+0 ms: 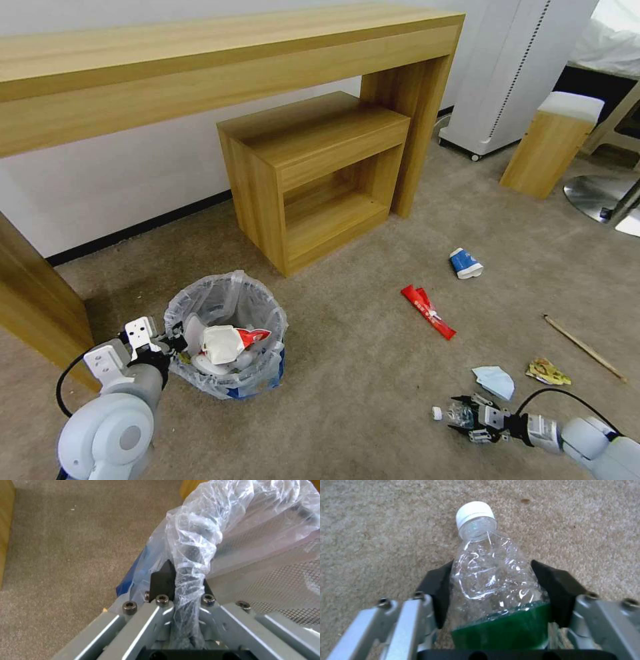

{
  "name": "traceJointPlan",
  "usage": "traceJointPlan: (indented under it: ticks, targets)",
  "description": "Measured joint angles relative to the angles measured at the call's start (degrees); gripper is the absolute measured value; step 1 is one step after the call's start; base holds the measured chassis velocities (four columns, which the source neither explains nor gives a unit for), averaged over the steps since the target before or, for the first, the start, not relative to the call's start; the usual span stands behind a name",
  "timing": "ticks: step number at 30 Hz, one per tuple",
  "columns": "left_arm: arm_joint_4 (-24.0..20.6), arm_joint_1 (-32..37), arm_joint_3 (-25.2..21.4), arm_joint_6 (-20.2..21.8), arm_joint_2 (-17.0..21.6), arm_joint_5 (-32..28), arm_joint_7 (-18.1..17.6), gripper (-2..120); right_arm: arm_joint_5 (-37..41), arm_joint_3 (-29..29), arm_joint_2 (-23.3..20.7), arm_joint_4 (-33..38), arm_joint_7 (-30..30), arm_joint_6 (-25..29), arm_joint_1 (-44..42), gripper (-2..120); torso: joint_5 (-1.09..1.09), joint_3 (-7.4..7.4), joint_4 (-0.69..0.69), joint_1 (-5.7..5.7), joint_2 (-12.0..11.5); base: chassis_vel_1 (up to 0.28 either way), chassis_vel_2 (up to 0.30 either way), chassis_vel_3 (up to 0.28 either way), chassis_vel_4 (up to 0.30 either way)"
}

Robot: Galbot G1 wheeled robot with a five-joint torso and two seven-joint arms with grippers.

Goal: Pick up the trash bin and place the garbage on the floor into it.

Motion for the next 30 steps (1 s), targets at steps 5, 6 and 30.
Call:
traceJointPlan:
  ticks: [5,6,30]
  targets:
    - [0.09,-0.01,0.04,-0.05,-0.06,0.02,-0.01,0,0.11,0.07,-0.04,-0.02,-0.34,0.23,0.17,41,0.00,0.00,0.00,0.00,0.00,0.000,0.000,0.000,0.000]
    - [0.14,-0.02,0.04,-0.06,-0.06,0.02,-0.02,0,0.12,0.07,-0.08,-0.01,-0.41,0.24,0.24,39,0.00,0.00,0.00,0.00,0.00,0.000,0.000,0.000,0.000]
    - [1.51,-0.40,0.51,-0.08,0.14,0.48,-0.06,0,7.31,12.23,-4.84,18.10,2.38,-0.91,-7.67,10,0.00,0.00,0.00,0.00,0.00,0.000,0.000,0.000,0.000]
